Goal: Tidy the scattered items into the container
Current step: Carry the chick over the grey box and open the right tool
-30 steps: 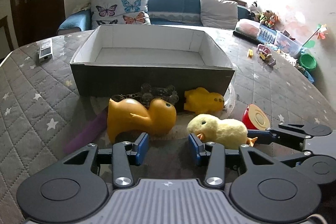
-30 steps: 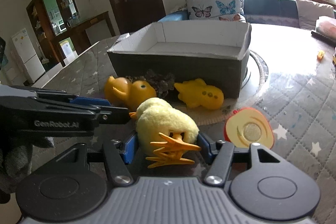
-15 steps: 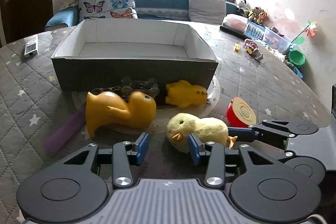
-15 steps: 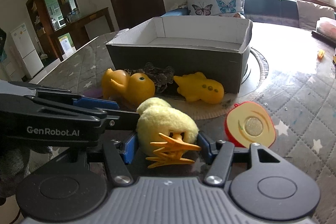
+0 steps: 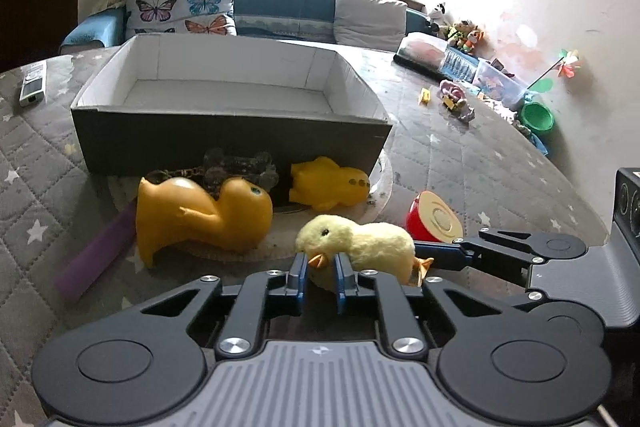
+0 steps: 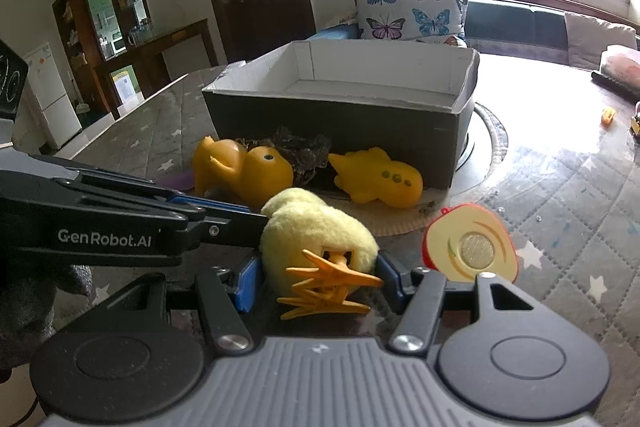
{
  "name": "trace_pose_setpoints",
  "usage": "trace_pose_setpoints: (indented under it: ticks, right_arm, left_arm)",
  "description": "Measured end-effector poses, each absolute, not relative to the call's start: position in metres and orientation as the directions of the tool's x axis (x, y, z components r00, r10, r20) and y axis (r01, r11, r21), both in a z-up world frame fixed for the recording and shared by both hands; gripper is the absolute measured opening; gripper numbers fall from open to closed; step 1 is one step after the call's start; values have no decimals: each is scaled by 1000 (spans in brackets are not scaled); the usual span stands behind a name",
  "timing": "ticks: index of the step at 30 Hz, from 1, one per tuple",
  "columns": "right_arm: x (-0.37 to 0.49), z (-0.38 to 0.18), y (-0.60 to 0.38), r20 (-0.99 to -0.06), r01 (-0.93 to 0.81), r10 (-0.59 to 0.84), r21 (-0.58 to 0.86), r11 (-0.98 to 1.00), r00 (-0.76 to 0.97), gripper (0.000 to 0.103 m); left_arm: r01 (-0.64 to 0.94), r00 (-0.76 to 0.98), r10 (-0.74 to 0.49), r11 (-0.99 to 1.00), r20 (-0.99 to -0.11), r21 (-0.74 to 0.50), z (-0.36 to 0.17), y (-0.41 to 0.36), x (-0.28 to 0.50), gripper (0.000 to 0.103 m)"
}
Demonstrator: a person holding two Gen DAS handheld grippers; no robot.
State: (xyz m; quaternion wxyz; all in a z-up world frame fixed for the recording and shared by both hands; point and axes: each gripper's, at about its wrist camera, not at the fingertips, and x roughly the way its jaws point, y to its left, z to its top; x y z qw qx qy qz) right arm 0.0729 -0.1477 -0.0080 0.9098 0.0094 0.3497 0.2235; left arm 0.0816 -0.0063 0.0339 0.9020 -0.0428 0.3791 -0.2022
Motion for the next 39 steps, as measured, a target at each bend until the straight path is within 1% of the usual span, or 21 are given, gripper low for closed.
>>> trace_pose_setpoints:
  ticks: [6, 11, 16, 20, 24, 29, 35, 39]
  right_arm:
    - [73, 15, -149, -590, -412, 419, 156, 898, 690, 60]
    - [98, 37, -144, -551, -421, 417, 127, 898, 723, 60]
    - [122, 60, -139, -510, -428, 414, 98, 899, 754, 60]
    - [147, 72, -133, -492, -430, 408, 73, 900, 769, 60]
    - [178, 71, -127, -510, -430, 406, 76, 900, 759, 60]
    - [215, 54, -118, -565, -415, 393, 96, 905, 726, 60]
    - [243, 27, -114, -639, -396, 384, 134, 909, 667, 60]
    - [253, 14, -111, -679, -384, 366, 132, 914, 636, 60]
  left_arm:
    - [347, 672, -397, 915, -625, -208, 59, -6, 81, 15]
    - [351, 717, -386, 919, -580, -178, 88, -5, 93, 15]
    - [342, 754, -364, 928, -547, -147, 107, -4, 124, 15]
    - [329, 763, -345, 935, -547, -130, 112, -2, 155, 15]
    - [320, 756, -332, 939, -563, -124, 108, 2, 187, 15]
    - [304, 720, -322, 943, -615, -137, 88, 7, 225, 15]
    - [291, 665, -326, 942, -672, -170, 65, 11, 253, 15]
    - [286, 640, -317, 944, -700, -166, 52, 10, 263, 15]
